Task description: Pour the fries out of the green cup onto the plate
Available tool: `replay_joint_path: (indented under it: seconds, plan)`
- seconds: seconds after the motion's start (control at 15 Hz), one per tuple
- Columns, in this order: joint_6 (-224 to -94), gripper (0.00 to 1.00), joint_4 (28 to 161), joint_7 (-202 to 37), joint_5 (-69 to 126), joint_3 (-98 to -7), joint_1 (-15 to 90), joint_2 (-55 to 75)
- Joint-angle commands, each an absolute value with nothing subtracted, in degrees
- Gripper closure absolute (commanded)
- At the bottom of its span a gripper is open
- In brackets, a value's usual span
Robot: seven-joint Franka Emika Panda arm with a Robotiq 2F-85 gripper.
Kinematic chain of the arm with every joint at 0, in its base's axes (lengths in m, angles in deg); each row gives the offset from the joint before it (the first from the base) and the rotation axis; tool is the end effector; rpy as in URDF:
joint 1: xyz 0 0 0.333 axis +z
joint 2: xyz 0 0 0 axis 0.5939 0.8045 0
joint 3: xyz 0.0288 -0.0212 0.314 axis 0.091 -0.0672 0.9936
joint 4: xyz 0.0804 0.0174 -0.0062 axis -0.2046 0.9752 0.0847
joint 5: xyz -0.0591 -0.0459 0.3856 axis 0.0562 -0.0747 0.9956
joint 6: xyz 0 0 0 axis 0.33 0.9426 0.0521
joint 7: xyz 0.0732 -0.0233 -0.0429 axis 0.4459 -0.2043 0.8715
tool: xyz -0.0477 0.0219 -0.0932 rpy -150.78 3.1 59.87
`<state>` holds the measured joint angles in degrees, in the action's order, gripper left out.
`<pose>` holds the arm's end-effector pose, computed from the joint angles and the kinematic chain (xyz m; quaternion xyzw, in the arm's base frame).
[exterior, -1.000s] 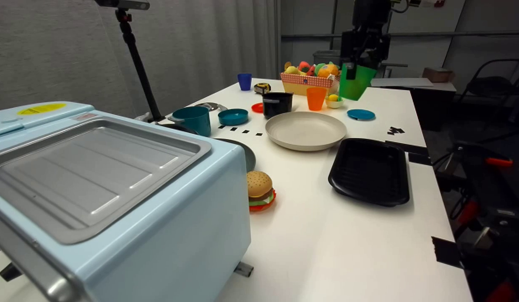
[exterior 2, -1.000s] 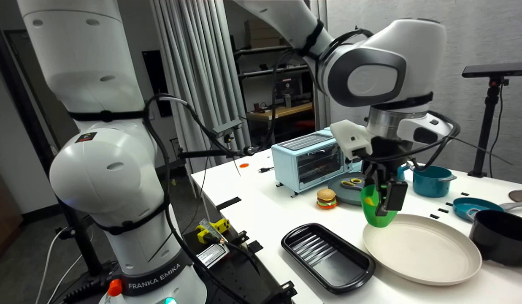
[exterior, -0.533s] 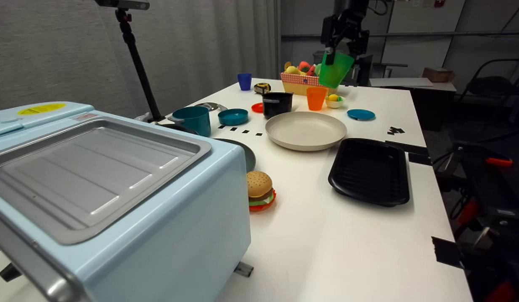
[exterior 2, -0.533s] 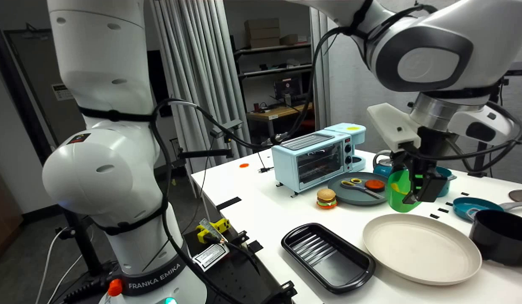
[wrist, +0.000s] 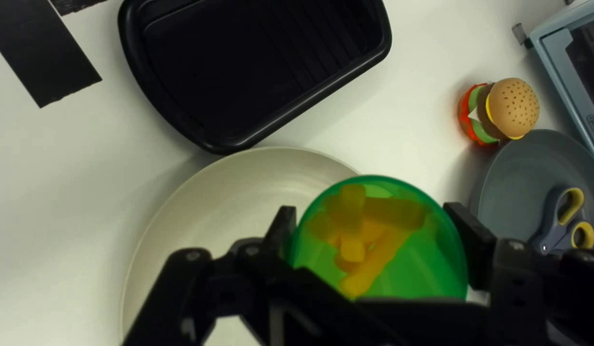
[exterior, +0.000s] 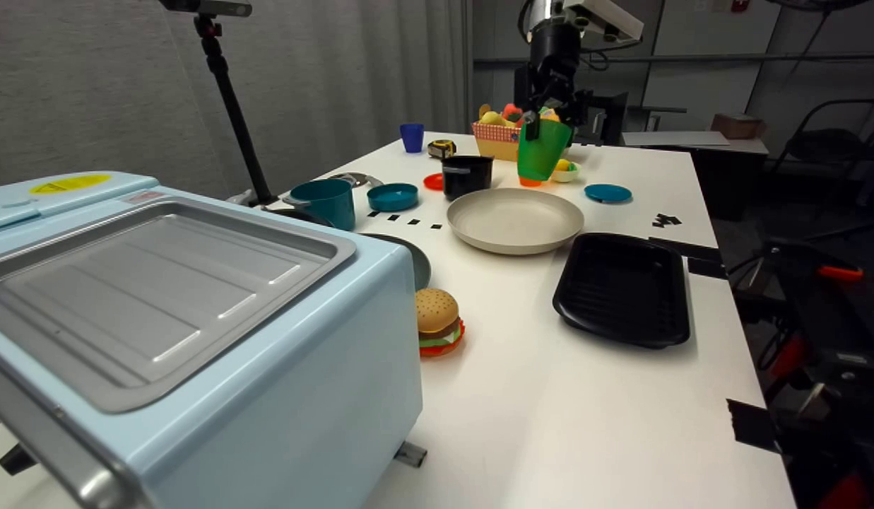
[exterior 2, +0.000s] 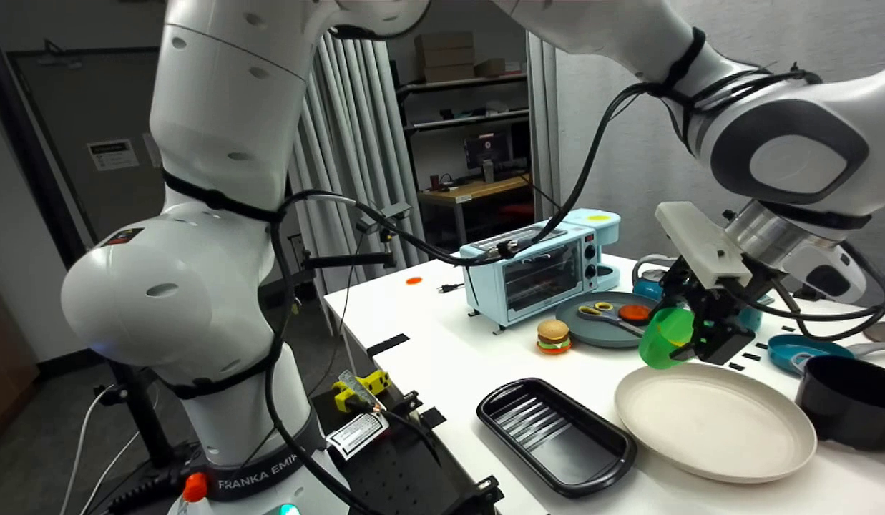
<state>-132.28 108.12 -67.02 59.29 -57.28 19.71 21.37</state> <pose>0.5509 -0.2195 0.2388 -0.9286 0.2464 0.1520 0.2321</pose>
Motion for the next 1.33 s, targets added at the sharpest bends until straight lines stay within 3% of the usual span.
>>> replay_joint_path:
  seconds: [0.0, 0.87, 1.27]
  plan:
    - [-121.90, 0.47, 97.68, -66.58, 60.45, -54.83, 16.38, 29.08]
    - [-88.47, 0.47, 75.71, -74.45, 69.31, -53.00, 10.00, 44.22]
    - [-79.76, 0.47, 70.26, -81.04, 78.10, -53.54, 8.90, 48.12]
